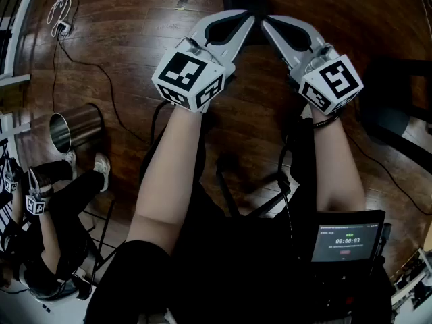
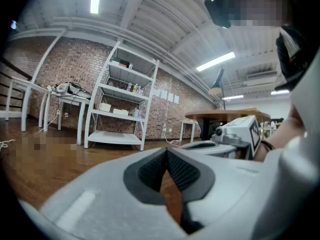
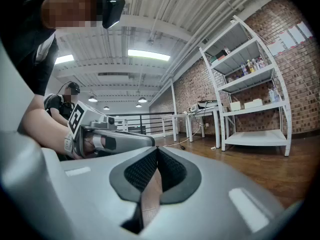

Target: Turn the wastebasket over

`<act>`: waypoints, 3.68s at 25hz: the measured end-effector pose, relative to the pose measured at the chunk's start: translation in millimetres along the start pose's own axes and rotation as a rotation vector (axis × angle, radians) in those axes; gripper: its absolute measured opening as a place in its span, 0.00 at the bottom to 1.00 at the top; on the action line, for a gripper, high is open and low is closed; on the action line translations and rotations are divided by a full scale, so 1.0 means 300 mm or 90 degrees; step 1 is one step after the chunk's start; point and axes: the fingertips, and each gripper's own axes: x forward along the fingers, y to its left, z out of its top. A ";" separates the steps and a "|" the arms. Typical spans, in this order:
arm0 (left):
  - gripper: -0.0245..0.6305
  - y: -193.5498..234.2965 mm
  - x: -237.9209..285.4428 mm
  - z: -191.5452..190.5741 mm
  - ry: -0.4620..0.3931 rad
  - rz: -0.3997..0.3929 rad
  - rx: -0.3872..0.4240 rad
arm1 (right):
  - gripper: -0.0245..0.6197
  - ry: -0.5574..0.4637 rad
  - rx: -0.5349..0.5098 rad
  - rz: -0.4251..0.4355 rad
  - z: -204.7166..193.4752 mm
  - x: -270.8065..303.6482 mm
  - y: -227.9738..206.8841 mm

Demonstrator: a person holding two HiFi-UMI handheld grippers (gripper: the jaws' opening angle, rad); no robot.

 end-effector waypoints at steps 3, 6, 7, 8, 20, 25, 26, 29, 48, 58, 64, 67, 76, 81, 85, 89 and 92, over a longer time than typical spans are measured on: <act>0.04 0.021 0.011 0.007 0.006 -0.002 0.003 | 0.05 -0.001 -0.004 0.000 0.016 0.017 -0.014; 0.04 0.042 0.036 0.025 0.004 -0.006 0.004 | 0.05 -0.004 0.000 -0.008 0.031 0.025 -0.051; 0.04 0.049 0.045 0.031 0.004 -0.008 0.005 | 0.05 -0.006 0.002 -0.012 0.038 0.029 -0.064; 0.04 0.055 0.051 0.035 0.005 -0.011 0.006 | 0.05 -0.007 0.003 -0.016 0.043 0.033 -0.074; 0.04 0.165 0.137 0.064 0.015 -0.016 0.006 | 0.05 -0.018 0.027 -0.030 0.102 0.117 -0.232; 0.04 0.197 0.121 0.053 0.017 -0.003 0.002 | 0.05 -0.033 0.066 -0.047 0.092 0.135 -0.267; 0.04 0.202 0.120 0.052 0.015 0.000 -0.001 | 0.05 -0.036 0.077 -0.053 0.082 0.134 -0.274; 0.04 0.209 0.119 0.057 0.008 0.003 -0.008 | 0.05 -0.048 0.099 -0.069 0.066 0.141 -0.288; 0.04 0.233 0.043 0.171 -0.063 0.016 -0.044 | 0.05 -0.437 0.735 -0.208 -0.317 0.016 -0.462; 0.04 0.269 -0.013 0.205 -0.080 0.028 -0.045 | 0.06 -0.391 0.782 -0.254 -0.630 0.022 -0.373; 0.04 0.284 -0.016 0.245 -0.117 0.023 -0.061 | 0.10 -0.346 0.814 -0.315 -0.857 -0.027 -0.269; 0.04 0.298 -0.018 0.243 -0.122 0.028 -0.069 | 0.11 -0.330 0.829 -0.335 -0.940 -0.033 -0.238; 0.04 0.315 -0.040 0.285 -0.144 0.030 -0.081 | 0.26 -0.294 0.845 -0.381 -1.095 -0.009 -0.270; 0.04 0.328 -0.050 0.283 -0.143 0.036 -0.087 | 0.31 -0.277 0.846 -0.380 -1.134 0.059 -0.320; 0.04 0.340 -0.056 0.283 -0.143 0.040 -0.089 | 0.31 -0.286 0.843 -0.376 -1.135 0.108 -0.362; 0.04 0.359 -0.068 0.281 -0.142 0.047 -0.092 | 0.17 -0.314 0.850 -0.372 -1.117 0.155 -0.405; 0.04 0.381 -0.080 0.284 -0.147 0.057 -0.099 | 0.08 -0.344 0.868 -0.405 -1.113 0.158 -0.461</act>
